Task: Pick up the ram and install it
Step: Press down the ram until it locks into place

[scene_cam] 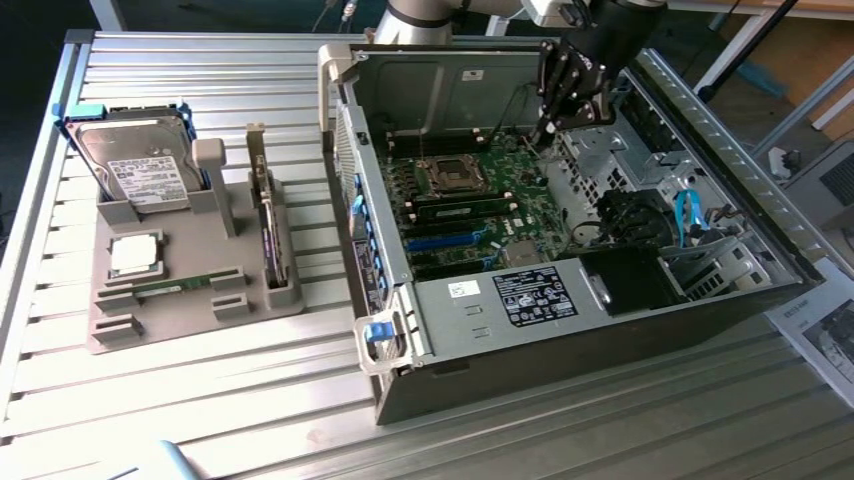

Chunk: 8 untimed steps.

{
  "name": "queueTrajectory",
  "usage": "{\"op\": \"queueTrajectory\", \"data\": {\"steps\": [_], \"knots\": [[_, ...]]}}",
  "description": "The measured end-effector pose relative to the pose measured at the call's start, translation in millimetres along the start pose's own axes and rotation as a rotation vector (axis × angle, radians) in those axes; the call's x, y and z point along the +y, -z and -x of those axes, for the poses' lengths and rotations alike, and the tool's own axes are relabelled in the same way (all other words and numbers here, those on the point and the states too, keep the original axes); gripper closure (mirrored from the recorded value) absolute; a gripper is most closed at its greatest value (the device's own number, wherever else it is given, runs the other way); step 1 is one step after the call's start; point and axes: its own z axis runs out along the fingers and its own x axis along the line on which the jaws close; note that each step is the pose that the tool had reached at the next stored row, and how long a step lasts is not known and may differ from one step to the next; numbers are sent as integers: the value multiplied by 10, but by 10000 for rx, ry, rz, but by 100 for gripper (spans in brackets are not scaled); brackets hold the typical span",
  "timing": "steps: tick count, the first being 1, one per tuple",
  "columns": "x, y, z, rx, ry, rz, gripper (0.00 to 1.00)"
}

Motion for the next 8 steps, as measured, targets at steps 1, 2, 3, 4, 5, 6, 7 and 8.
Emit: {"op": "queueTrajectory", "data": {"steps": [1,2,3,4,5,6,7,8], "knots": [[0,0,0,0,0,0,90],[0,0,0,1,0,0,90],[0,-6,0,-1,0,0,90],[-1,-17,-1,-1,0,0,90],[-1,-23,-1,0,0,0,90],[-1,-31,-1,0,0,0,90],[-1,-45,-1,-1,0,0,90],[-2,-59,-2,0,0,0,90]]}}
